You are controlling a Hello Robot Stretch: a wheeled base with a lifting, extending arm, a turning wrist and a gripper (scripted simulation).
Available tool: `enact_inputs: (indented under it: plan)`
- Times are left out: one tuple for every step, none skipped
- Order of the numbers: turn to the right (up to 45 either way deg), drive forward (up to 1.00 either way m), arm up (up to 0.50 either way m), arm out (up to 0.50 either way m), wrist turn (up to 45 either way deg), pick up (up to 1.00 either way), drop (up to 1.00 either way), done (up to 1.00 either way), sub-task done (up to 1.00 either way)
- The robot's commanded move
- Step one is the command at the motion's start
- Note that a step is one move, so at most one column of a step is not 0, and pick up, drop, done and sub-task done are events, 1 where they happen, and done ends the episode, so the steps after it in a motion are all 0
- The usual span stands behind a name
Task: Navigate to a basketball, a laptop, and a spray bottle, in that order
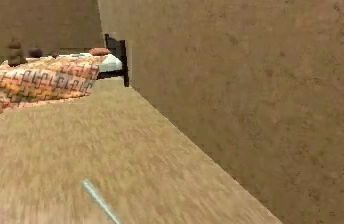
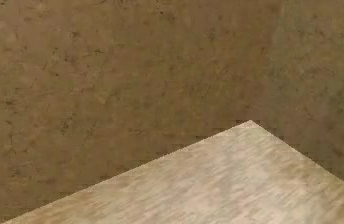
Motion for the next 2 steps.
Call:
enact_inputs:
  plan:
    - [-45.0, 0.0, 0.0, 0.0, 0.0, 0.0, 0.0, 0.0, 0.0]
    - [-6.0, 0.0, 0.0, 0.0, 0.0, 0.0, 0.0, 0.0, 0.0]
